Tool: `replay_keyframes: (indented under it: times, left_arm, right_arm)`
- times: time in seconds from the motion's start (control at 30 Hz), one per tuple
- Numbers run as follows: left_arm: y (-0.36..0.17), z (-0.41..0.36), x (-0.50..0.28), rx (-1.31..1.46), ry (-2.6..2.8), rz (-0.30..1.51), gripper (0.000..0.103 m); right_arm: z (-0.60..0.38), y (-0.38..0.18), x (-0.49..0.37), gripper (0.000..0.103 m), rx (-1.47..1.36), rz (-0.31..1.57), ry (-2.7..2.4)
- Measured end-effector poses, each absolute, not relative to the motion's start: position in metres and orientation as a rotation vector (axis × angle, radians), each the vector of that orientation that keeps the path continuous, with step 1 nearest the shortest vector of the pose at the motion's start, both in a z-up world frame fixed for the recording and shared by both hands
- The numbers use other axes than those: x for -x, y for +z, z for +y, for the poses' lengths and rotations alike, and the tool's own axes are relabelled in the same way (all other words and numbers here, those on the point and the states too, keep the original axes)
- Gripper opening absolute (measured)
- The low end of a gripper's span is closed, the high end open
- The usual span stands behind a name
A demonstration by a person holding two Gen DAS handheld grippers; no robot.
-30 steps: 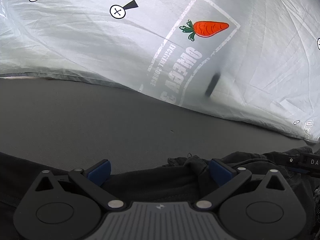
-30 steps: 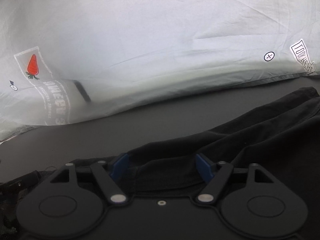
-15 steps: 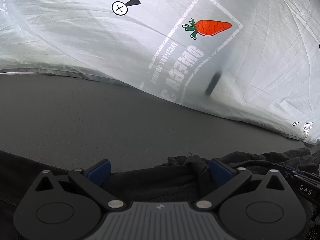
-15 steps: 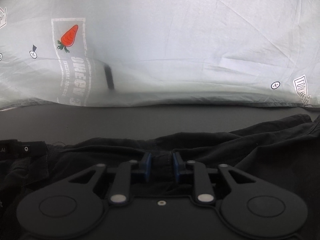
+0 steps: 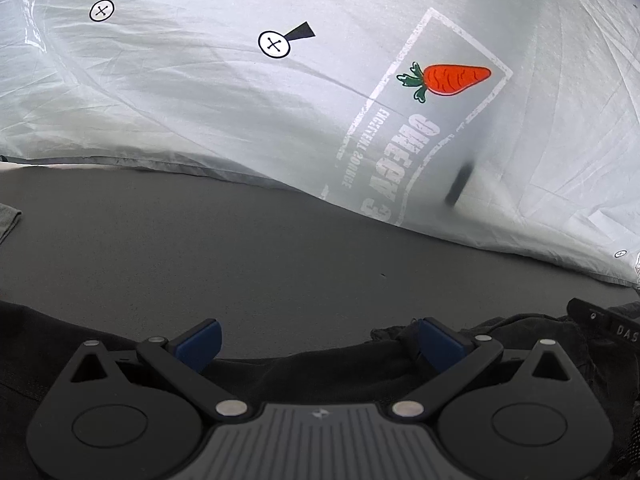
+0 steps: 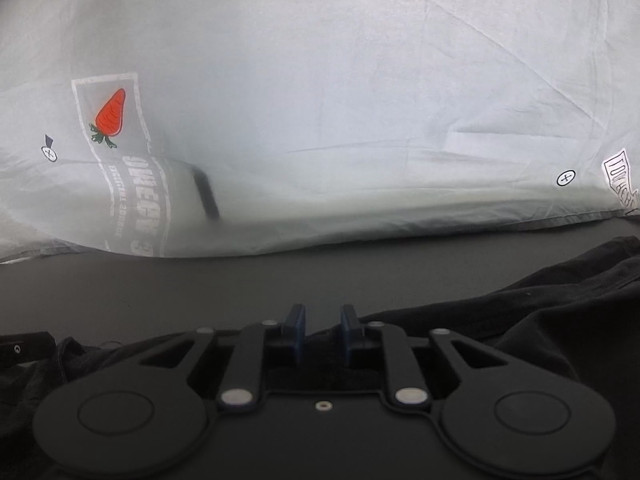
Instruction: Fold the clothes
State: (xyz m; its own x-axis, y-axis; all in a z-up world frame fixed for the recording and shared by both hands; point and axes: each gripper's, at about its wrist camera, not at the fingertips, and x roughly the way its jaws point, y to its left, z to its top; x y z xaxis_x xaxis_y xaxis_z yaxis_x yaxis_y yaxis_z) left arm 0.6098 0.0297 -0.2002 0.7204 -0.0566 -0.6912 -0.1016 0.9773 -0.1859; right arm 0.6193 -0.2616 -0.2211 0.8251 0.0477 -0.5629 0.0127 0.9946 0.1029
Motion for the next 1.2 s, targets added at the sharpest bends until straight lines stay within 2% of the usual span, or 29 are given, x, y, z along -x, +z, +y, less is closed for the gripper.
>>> replay_keyframes:
  times: [0.03,0.07,0.23,0.33,0.37,0.4,0.43,0.47,0.5,0.7,0.77,0.8,0.87,0.93,1.0,1.1,1.2]
  left_arm:
    - [-0.202,0.031,-0.609,0.223,0.025,0.763,0.103]
    - [-0.205,0.032,-0.609,0.235,0.024,0.760,0.103]
    - [-0.215,0.037,-0.608,0.275,0.043,0.760,0.103]
    - [-0.216,0.036,-0.608,0.261,0.051,0.756,0.103]
    - [-0.216,0.035,-0.608,0.257,0.053,0.755,0.103]
    - [-0.216,0.035,-0.608,0.254,0.054,0.754,0.103]
    - [-0.217,0.035,-0.608,0.253,0.055,0.754,0.103]
    - [-0.217,0.035,-0.607,0.254,0.055,0.753,0.103]
    - [-0.217,0.036,-0.607,0.256,0.055,0.752,0.103]
    - [-0.220,0.038,-0.608,0.267,0.056,0.743,0.103]
    - [-0.220,0.038,-0.609,0.268,0.057,0.745,0.103]
    - [-0.220,0.038,-0.609,0.267,0.058,0.747,0.103]
    - [-0.217,0.038,-0.609,0.257,0.067,0.759,0.103]
    - [-0.213,0.037,-0.608,0.236,0.079,0.780,0.103]
    - [-0.205,0.036,-0.603,0.214,0.081,0.797,0.103]
    - [-0.187,0.033,-0.580,0.194,0.065,0.780,0.103]
    - [-0.171,0.047,-0.541,0.141,0.069,0.772,0.103]
  right_arm:
    - [-0.273,-0.212,-0.613,0.049,-0.113,0.559,-0.025]
    - [-0.285,-0.204,-0.608,0.053,-0.123,0.524,-0.069]
    - [-0.364,-0.198,-0.627,0.054,-0.164,0.601,-0.469]
    - [-0.413,-0.212,-0.640,0.055,-0.310,0.653,-0.568]
    - [-0.422,-0.219,-0.645,0.053,-0.333,0.668,-0.569]
    - [-0.426,-0.224,-0.652,0.037,-0.315,0.687,-0.570]
    - [-0.426,-0.226,-0.656,0.028,-0.282,0.693,-0.573]
    - [-0.427,-0.228,-0.660,0.025,-0.252,0.686,-0.564]
    - [-0.429,-0.227,-0.662,0.017,-0.249,0.673,-0.546]
    - [-0.435,-0.232,-0.683,0.006,-0.210,0.644,-0.508]
    - [-0.437,-0.235,-0.688,0.007,-0.180,0.639,-0.504]
    - [-0.436,-0.232,-0.689,0.010,-0.167,0.648,-0.497]
    - [-0.427,-0.218,-0.680,0.025,-0.132,0.626,-0.471]
    - [-0.404,-0.201,-0.661,0.054,-0.053,0.575,-0.437]
    - [-0.369,-0.184,-0.634,0.067,0.050,0.538,-0.363]
    - [-0.307,-0.164,-0.577,0.083,0.110,0.512,-0.163]
    - [-0.260,-0.176,-0.526,0.087,0.139,0.590,0.004]
